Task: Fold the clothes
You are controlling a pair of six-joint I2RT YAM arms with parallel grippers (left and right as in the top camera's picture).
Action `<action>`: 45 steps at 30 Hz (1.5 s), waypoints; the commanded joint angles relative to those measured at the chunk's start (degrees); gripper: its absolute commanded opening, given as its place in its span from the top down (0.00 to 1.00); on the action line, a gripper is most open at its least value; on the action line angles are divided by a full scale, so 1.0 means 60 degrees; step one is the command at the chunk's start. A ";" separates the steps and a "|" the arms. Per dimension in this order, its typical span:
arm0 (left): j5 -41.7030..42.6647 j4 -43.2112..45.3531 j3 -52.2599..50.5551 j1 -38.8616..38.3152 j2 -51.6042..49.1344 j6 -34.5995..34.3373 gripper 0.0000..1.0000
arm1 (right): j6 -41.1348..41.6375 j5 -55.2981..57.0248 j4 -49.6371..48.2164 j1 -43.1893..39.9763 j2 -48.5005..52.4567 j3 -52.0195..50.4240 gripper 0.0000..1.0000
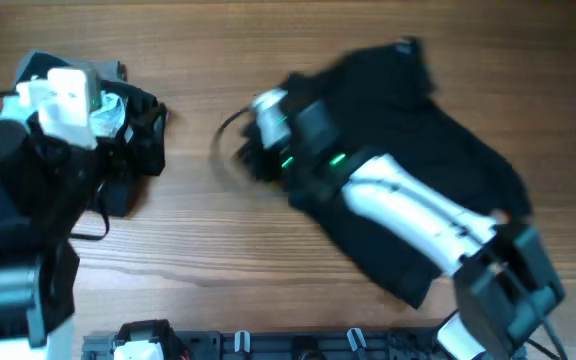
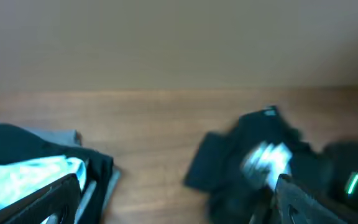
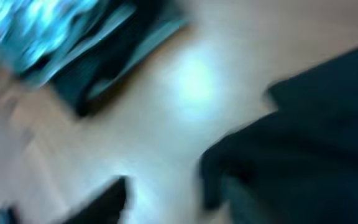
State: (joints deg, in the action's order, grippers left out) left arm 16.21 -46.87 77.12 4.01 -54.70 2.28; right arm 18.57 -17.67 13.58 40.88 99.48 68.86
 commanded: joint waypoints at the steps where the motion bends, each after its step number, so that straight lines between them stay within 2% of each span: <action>1: -0.0324 0.0058 0.0149 -0.0062 0.0164 -0.0033 0.00 | 0.0226 0.1545 0.0178 0.1443 -0.0087 0.0047 0.21; 3: -0.0270 0.0058 0.0149 -0.0073 0.0000 -0.0033 0.00 | 0.0871 0.2481 0.0845 0.1129 -0.0499 0.0117 0.21; 6: 0.0251 0.0076 0.0149 -0.0076 -0.0546 -0.0033 0.00 | 0.1676 0.2634 0.1800 -0.0113 -0.1399 0.0164 0.21; 8: 0.0375 0.0171 0.0149 -0.0386 -0.1541 -0.0018 0.00 | 0.1676 0.2095 0.2339 -0.1632 -0.2353 0.0168 0.24; 13: 0.0368 0.1009 0.0149 -0.1468 -0.4146 0.0084 0.00 | 0.1654 0.1428 0.3326 -0.3876 -0.3242 0.0168 0.24; 15: 0.0412 0.2029 0.0149 -0.1738 -0.5501 0.0066 0.12 | 0.1657 0.1162 0.4062 -0.4637 -0.3268 0.0168 0.24; 16: 0.0561 0.2397 0.0149 -0.1781 -0.5938 0.0029 0.00 | 0.1654 0.1140 0.4390 -0.4841 -0.3249 0.0168 0.23; 18: 0.0900 0.3319 0.0149 -0.1851 -0.7144 0.0036 0.00 | 0.1650 0.1271 0.5362 -0.5311 -0.3238 0.0164 0.23; 19: 0.0758 0.3665 0.0149 -0.1858 -0.7683 0.0036 0.10 | 0.1657 0.1435 0.5635 -0.5435 -0.3238 0.0164 0.21; 22: 0.0721 0.4262 0.0149 -0.1876 -0.9118 -0.0036 0.28 | 0.1650 0.1785 0.6167 -0.5701 -0.3238 0.0164 0.19; 24: 0.0718 0.4251 0.0149 -0.1920 -0.9854 -0.0033 0.45 | 0.1647 0.1967 0.6415 -0.5850 -0.3238 0.0164 0.18; 26: 0.0681 0.4076 0.0149 -0.1920 -1.0171 -0.0033 0.50 | 0.1650 0.1996 0.6495 -0.6022 -0.3224 0.0164 0.18; 33: 0.0364 0.3650 0.0120 -0.1949 -1.0546 -0.0029 0.45 | 0.1657 0.2237 0.6528 -0.6517 -0.3198 0.0164 0.18; 36: 0.0364 0.3311 0.0120 -0.1993 -1.0899 -0.0029 0.37 | 0.1665 0.2335 0.6502 -0.6641 -0.3198 0.0164 0.18; 39: 0.0401 0.3075 0.0120 -0.2065 -1.1100 -0.0033 0.37 | 0.1679 0.2772 0.6506 -0.6641 -0.3198 0.0164 0.16; 40: 0.0397 0.2954 0.0120 -0.2120 -1.1103 -0.0029 0.39 | 0.1698 0.2889 0.6499 -0.6641 -0.3198 0.0164 0.16; 41: 0.0397 0.2881 0.0120 -0.2160 -1.1103 -0.0029 0.45 | 0.1785 0.3045 0.6495 -0.6645 -0.3198 0.0164 0.16; 42: 0.0397 0.2772 0.0124 -0.2215 -1.1103 -0.0029 0.57 | 0.1971 0.3228 0.6506 -0.6652 -0.3198 0.0164 0.16; 43: 0.0397 0.2685 0.0124 -0.2259 -1.1103 -0.0033 0.76 | 0.2080 0.3355 0.6502 -0.6677 -0.3198 0.0164 0.16; 44: 0.0397 0.2590 0.0124 -0.2277 -1.1103 -0.0033 0.90 | 0.2291 0.3490 0.6513 -0.6750 -0.3198 0.0164 0.16; 45: 0.0393 0.2419 0.0124 -0.2284 -1.1096 -0.0033 0.96 | 0.2510 0.3519 0.6524 -0.6925 -0.3198 0.0164 0.16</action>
State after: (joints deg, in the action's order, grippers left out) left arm 18.68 -30.48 78.24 -8.93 -119.46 2.28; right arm 30.02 -0.12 52.69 1.06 79.88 69.47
